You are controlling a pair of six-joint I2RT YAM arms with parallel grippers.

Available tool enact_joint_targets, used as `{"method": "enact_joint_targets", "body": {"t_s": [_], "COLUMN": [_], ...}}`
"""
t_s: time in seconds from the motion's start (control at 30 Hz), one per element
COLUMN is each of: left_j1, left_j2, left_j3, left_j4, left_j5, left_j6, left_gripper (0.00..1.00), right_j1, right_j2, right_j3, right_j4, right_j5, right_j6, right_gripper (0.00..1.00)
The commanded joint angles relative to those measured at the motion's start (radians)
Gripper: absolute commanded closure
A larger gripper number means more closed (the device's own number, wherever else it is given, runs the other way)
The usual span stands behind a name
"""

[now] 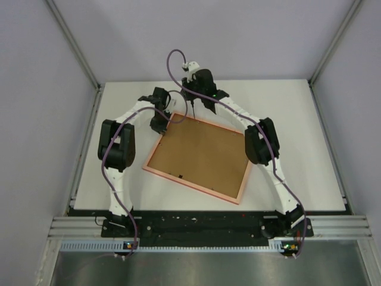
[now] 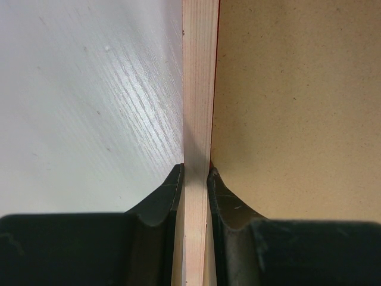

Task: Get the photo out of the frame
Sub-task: Release the photo frame item from the photo frame.

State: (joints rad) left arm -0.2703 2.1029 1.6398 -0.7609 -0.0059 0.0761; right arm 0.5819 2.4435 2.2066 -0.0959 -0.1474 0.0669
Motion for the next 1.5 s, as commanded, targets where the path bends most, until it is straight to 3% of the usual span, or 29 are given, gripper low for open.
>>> {"method": "enact_joint_targets", "body": {"t_s": [0.0,0.83,1.03,1.3,1.47], "left_j1": [-0.006,-0.003,-0.004,0.000,0.008], "left_j2": [-0.058,-0.086,-0.081,-0.054,-0.058], "left_j3": [-0.009,-0.029,-0.040,-0.038,-0.034], "left_j4": [-0.032,-0.035,-0.043,-0.074,-0.074], "left_j5": [0.015,-0.023,-0.031,-0.023,-0.029], "left_j6": [-0.013,-0.032,-0.056,-0.073,-0.073], "left_gripper": [1.00,1.00,1.00,1.00,1.00], "right_j1": [0.013,0.114,0.148,0.206,0.211], "right_j2": [0.022,0.006,-0.003,-0.021,-0.023], "right_j3": [0.028,-0.079,-0.128,-0.252,-0.220], "right_j4": [0.051,0.133,0.244,0.565,0.530], "right_j5": [0.038,0.607,0.828,1.092,1.158], "right_j6": [0.048,0.050,0.027,-0.162,-0.139], "right_gripper": [1.00,1.00,1.00,1.00,1.00]}}
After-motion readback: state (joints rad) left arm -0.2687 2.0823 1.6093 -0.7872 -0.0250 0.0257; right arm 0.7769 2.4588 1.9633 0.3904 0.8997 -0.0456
